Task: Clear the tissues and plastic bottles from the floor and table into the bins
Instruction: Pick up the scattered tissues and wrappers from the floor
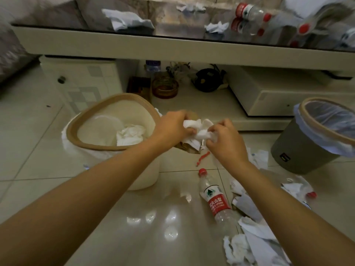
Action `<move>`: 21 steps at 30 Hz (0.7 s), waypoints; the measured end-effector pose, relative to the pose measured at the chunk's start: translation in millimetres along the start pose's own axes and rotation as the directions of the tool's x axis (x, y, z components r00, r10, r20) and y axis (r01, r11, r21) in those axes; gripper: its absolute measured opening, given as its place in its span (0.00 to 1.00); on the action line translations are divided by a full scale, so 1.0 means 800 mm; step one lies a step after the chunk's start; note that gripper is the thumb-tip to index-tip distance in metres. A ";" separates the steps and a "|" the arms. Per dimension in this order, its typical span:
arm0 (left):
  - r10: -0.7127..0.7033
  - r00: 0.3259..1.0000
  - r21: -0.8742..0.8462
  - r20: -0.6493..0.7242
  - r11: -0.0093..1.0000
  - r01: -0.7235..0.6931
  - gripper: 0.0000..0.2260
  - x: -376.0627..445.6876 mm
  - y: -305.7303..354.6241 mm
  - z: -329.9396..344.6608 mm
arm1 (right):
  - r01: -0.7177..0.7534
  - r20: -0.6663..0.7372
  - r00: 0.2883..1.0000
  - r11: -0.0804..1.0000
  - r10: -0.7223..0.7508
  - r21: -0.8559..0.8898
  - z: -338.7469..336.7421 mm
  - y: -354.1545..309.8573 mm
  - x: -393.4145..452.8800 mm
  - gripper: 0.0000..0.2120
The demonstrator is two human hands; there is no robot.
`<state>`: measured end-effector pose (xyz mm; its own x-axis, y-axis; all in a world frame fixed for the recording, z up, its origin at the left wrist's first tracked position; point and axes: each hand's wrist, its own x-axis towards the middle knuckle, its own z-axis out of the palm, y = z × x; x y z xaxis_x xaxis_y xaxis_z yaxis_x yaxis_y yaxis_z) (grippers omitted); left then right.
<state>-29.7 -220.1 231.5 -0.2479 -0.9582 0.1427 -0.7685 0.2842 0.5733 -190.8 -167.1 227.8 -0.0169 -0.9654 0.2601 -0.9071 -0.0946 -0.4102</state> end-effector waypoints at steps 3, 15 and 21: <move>-0.038 0.994 0.024 -0.103 0.999 0.041 0.12 -0.008 -0.013 -0.044 | 0.071 -0.023 0.997 0.997 -0.071 0.009 -0.015 -0.034 0.012 0.11; -0.416 0.896 0.146 -0.156 0.887 0.438 0.27 -0.059 -0.121 -0.123 | 0.197 0.015 0.979 0.958 -0.205 0.207 0.025 -0.148 0.036 0.11; -0.444 0.852 -0.017 -0.276 0.889 0.458 0.17 -0.059 -0.122 -0.125 | 0.244 0.248 0.922 0.943 -0.298 0.227 0.055 -0.179 0.048 0.26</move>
<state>116.1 -205.8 249.3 0.2932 -0.9518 0.0899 -0.7868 -0.1868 0.5883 -43.2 -201.0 258.0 0.3590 -0.9220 0.1451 -0.7640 -0.3796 -0.5217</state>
